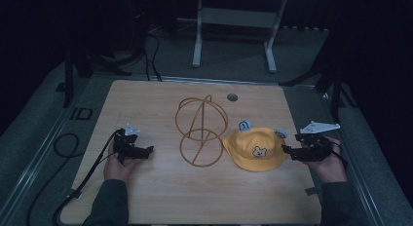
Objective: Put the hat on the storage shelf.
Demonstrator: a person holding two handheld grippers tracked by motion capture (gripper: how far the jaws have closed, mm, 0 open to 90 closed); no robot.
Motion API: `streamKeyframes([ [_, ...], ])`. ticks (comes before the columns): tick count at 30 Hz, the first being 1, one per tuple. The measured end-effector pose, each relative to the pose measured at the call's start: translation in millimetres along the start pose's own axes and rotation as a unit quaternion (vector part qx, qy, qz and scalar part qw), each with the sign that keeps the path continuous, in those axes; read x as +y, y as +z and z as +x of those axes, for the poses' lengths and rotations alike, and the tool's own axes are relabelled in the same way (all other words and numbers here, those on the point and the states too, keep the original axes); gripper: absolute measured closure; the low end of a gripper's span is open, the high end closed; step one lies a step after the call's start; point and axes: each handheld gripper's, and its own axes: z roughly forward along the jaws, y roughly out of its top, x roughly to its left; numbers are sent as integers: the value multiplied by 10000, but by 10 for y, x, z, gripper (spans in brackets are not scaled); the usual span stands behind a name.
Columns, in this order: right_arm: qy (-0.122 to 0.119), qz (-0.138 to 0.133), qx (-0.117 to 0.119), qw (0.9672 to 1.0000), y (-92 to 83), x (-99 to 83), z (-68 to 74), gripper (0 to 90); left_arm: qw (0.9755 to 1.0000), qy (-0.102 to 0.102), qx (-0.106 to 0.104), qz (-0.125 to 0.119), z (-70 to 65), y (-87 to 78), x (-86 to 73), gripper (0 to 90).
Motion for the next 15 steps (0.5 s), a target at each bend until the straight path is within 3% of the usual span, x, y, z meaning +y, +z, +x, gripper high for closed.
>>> streamKeyframes([
  [8, -176, 82, 55, 9998, 37, 116, 26, 243, 10000, -1, 1, 0, 0, 0, 0, 6],
  [15, -347, 165, 138, 9992, 104, 192, 38, 314, 10000, -6, 0, 5, -4, -3, -2, 6],
])
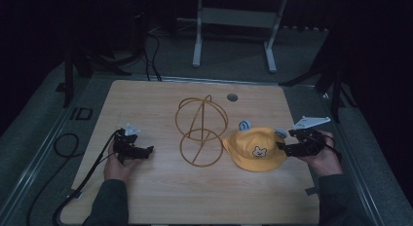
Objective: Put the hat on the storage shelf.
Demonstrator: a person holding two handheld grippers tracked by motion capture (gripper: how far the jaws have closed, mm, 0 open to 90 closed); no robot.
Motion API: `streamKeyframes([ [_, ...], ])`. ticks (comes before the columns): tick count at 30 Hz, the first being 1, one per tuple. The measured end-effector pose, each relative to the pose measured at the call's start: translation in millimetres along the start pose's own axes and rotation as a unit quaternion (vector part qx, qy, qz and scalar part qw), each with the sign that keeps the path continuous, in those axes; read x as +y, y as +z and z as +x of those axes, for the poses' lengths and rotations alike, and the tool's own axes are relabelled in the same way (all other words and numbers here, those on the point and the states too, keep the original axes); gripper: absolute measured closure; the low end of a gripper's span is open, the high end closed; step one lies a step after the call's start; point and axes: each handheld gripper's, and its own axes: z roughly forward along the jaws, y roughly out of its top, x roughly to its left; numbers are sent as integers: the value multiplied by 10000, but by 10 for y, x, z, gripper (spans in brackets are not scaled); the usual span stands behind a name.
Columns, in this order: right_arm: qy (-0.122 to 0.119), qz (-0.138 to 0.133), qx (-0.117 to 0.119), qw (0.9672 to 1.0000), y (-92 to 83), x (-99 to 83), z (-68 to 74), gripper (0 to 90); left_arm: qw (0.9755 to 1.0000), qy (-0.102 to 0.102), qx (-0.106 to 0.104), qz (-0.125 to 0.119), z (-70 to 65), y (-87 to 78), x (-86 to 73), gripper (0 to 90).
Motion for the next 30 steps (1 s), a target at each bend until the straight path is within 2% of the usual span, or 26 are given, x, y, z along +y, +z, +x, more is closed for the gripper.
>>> streamKeyframes([
  [8, -102, -24, 107, 9999, 40, 134, 21, 317, 10000, 0, -1, -1, 0, 0, 0, 6],
  [17, -249, 122, 41, 9996, 93, 306, 8, 363, 10000, 4, -3, 2, -2, -3, -2, 6],
  [24, -478, 371, 102, 9981, 162, 397, 0, 414, 10000, -15, 2, -14, -8, -2, -4, 6],
  [30, -686, 625, 7, 9957, 200, 472, 27, 436, 10000, -13, -1, -4, -8, -5, -4, 6],
])
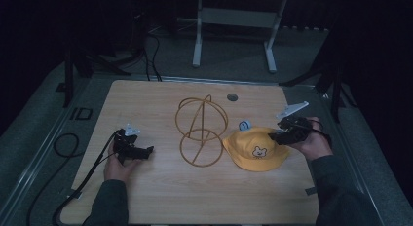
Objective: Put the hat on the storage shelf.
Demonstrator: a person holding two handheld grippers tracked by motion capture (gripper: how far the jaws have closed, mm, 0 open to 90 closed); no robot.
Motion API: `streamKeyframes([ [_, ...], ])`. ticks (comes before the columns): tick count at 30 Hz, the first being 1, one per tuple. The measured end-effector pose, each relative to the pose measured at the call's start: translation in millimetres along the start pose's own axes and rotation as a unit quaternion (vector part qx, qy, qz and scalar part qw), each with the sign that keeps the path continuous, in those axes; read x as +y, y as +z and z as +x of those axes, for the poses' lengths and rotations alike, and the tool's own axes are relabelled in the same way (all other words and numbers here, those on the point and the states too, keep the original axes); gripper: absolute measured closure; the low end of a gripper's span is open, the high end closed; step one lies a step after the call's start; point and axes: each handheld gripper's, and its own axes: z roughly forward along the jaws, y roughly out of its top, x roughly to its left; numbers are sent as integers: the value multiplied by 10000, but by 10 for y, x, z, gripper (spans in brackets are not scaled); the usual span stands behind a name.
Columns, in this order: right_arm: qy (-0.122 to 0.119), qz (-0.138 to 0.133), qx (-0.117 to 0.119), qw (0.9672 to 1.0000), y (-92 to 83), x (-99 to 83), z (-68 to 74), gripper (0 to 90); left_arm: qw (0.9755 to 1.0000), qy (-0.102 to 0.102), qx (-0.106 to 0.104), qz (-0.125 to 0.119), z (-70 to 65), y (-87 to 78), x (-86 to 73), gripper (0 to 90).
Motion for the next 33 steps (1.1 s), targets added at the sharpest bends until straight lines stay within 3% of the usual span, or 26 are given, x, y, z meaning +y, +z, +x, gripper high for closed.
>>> streamKeyframes([
  [11, -244, 190, 144, 9994, 54, 167, -23, 515, 10000, -3, 4, -11, -1, 1, -1, 6],
  [22, -436, 358, 296, 9980, 146, 318, -16, 527, 10000, 7, 2, -11, -3, -1, -3, 6],
  [33, -810, 767, 477, 9926, 273, 384, 17, 561, 10000, 47, -21, 0, -6, -7, -8, 6],
])
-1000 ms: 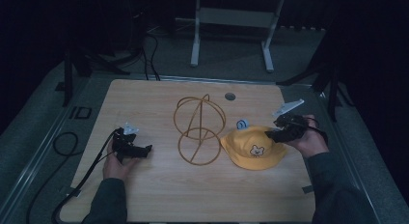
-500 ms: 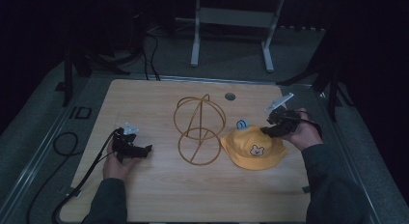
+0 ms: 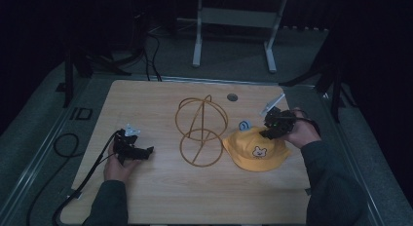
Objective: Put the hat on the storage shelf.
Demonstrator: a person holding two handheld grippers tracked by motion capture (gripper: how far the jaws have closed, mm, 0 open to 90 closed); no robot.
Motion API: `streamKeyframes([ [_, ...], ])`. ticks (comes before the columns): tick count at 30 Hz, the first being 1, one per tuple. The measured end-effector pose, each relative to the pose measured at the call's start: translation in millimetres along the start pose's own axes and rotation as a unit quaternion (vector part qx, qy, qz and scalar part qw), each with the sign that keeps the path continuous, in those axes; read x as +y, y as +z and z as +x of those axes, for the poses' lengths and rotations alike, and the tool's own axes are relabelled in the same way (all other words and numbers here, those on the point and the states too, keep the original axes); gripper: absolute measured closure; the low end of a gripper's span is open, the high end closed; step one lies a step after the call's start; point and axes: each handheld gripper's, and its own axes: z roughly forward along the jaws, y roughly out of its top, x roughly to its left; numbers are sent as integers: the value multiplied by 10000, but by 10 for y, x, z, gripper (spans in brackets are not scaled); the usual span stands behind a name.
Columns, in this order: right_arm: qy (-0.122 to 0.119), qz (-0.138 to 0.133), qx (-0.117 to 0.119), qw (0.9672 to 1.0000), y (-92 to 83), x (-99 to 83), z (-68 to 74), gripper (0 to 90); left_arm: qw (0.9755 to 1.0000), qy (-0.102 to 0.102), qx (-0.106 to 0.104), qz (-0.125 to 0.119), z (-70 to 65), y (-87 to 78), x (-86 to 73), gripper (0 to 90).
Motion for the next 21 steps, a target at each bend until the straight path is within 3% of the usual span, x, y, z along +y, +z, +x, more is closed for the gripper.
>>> streamKeyframes([
  [4, -50, 160, 16, 9999, 48, 19, -9, 573, 10000, 2, -16, -4, -5, -3, -3, 6],
  [8, -117, 257, 193, 9994, 101, 21, -43, 641, 10000, 1, -22, -5, -7, -4, -5, 6],
  [21, -257, 645, 376, 9969, 239, 74, -67, 604, 10000, 19, -24, 5, -10, -8, -8, 6],
])
